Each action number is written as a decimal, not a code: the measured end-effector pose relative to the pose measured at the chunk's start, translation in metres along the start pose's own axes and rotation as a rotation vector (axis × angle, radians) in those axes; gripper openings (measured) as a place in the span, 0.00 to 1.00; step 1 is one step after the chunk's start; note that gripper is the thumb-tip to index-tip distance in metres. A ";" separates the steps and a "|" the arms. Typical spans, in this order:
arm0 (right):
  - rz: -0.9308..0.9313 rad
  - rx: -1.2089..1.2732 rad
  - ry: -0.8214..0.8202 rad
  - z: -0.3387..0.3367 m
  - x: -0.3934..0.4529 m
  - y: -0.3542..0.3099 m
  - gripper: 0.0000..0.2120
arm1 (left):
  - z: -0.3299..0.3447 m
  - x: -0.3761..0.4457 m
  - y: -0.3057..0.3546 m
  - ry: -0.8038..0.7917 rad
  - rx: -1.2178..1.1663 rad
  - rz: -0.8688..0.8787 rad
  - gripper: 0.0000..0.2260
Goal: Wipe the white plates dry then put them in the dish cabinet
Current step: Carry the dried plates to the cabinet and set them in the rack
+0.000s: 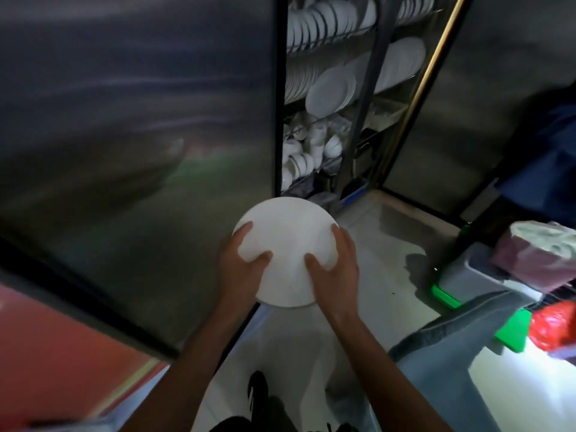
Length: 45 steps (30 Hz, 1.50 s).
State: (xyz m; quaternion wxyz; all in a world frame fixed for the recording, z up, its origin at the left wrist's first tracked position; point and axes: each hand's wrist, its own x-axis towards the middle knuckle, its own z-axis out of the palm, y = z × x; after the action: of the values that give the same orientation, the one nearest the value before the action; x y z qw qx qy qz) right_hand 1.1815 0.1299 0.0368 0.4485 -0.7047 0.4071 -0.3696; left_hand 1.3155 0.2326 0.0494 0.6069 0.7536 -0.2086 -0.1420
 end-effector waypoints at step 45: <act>0.227 -0.070 0.383 -0.056 0.462 0.104 0.33 | 0.393 0.379 0.049 -0.424 0.047 0.076 0.27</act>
State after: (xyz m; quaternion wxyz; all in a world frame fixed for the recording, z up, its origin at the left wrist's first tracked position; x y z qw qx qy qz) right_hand 1.2889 -0.3342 0.0295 0.3772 -0.5863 0.5742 -0.4293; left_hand 1.4556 -0.2963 0.0242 0.5366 0.7124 -0.3632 -0.2694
